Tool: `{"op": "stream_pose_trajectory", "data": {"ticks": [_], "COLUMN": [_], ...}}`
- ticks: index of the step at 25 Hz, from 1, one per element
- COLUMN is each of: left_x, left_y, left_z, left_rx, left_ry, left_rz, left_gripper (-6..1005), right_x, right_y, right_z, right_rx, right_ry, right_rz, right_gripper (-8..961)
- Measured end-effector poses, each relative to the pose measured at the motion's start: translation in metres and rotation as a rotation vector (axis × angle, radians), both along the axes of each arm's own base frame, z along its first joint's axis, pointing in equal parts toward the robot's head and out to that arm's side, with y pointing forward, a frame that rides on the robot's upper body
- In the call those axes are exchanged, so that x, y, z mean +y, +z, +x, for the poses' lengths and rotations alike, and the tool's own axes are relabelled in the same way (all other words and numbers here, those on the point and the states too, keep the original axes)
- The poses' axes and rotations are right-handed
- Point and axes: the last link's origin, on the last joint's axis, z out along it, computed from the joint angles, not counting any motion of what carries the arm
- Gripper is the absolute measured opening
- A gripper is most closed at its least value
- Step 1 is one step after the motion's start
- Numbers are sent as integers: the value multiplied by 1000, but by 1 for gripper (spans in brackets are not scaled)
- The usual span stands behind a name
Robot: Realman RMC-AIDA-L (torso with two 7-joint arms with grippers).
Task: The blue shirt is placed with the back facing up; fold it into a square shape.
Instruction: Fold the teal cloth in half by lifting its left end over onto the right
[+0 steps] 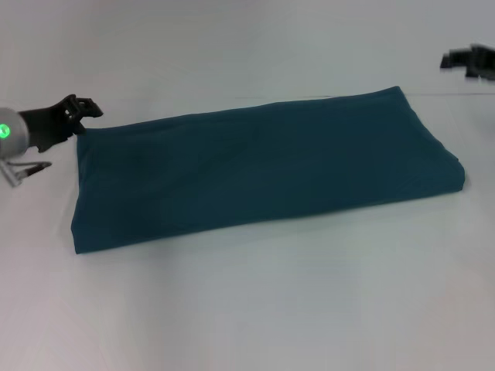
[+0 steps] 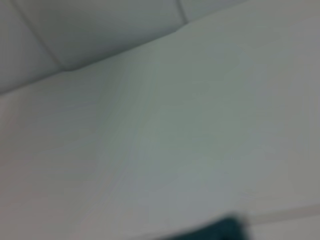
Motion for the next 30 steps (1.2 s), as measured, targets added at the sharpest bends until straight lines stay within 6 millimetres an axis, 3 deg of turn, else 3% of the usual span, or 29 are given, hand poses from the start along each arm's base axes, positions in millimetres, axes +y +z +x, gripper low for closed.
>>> {"op": "stream_pose_trajectory", "data": {"ticks": [9,12,15,22,30], "left_x": [-73,-105,-133,-168,-163], "left_y": [29,31,28,6,-15], "left_z": [-9,-22,-38,-63,-71], "left_rx": [-461,-596,-683,-765,-758], "left_ry": [-209,-192,-132,42,175], "left_rz": [-39,-55,-50,-50,-80], "left_gripper": [546,785,783,780,781], "right_x": [-122,-159,-181,-189,-180], "right_y": [9,8,5,-4,-9], "right_z": [53,64,72,71,64], "right_rx": [511,618,659,640,599], "right_ry": [107,148,158,181,200], "right_rz": [-65,-67,-65,-146,-196], "right_gripper": [746,857,857,857,857]}}
